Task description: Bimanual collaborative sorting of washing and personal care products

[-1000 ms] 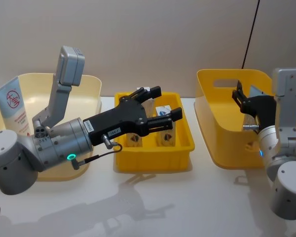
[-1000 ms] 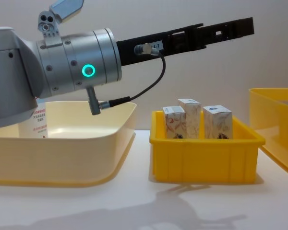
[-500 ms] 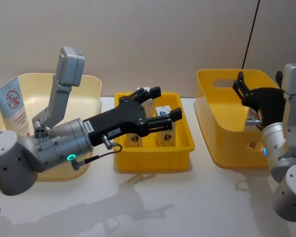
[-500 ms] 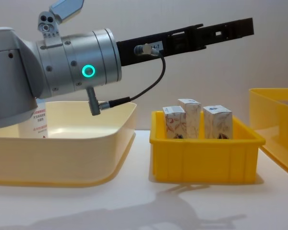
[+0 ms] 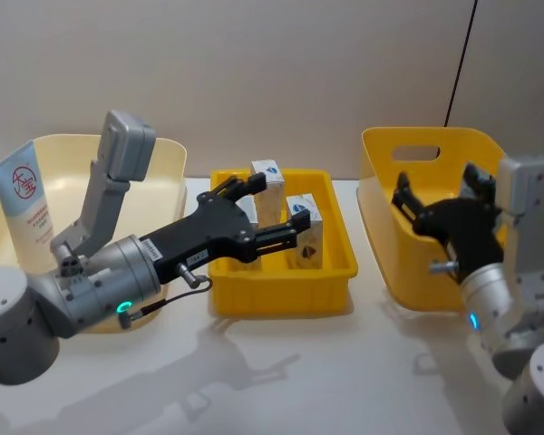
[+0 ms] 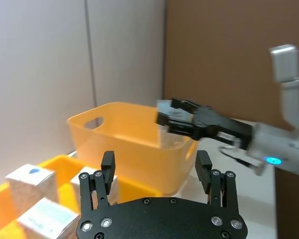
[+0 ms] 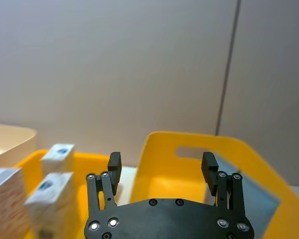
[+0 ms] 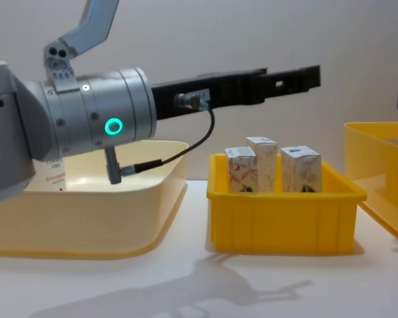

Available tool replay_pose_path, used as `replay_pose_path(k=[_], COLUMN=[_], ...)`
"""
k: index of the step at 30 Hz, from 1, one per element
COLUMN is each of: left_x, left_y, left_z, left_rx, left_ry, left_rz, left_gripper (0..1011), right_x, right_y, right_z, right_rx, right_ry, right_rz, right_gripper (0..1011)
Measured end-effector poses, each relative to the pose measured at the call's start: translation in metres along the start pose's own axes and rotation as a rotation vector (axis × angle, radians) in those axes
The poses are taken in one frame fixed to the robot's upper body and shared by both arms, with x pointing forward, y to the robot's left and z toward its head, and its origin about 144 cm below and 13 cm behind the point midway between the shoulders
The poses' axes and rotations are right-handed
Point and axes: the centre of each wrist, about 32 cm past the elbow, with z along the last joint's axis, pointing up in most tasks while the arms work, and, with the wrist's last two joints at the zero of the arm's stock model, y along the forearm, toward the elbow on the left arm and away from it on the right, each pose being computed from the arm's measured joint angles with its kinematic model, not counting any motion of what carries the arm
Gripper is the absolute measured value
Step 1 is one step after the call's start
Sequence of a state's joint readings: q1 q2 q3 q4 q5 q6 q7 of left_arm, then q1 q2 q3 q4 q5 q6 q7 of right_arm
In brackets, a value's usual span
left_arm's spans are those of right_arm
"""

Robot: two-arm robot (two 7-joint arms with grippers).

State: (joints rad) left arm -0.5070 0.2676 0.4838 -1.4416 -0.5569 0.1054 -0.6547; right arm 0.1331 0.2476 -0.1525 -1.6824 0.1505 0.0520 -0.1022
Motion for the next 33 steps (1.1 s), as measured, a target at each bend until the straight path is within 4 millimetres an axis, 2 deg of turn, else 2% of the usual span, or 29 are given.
replay_pose_path(k=[11,17,33], left_x=[-0.009,-0.015,-0.031], left_y=[0.014,0.022,0.042], left_z=[-0.012,-0.018,-0.033], left_rx=[0.044,0.065,0.108], left_ry=[-0.060,-0.097,-0.204], left_rz=[0.149,0.233,0.440], left_gripper=[1003,1003,1003], right_x=[-0.008,-0.011,-0.012], right_y=[-0.033,-0.045,-0.048], right_z=[-0.015,-0.020,-0.021], right_rx=[-0.056,-0.075,-0.080], right_ry=[0.058,0.082,0.088], right_rz=[0.196,0.262,0.278], right_gripper=[1001,1001,1001])
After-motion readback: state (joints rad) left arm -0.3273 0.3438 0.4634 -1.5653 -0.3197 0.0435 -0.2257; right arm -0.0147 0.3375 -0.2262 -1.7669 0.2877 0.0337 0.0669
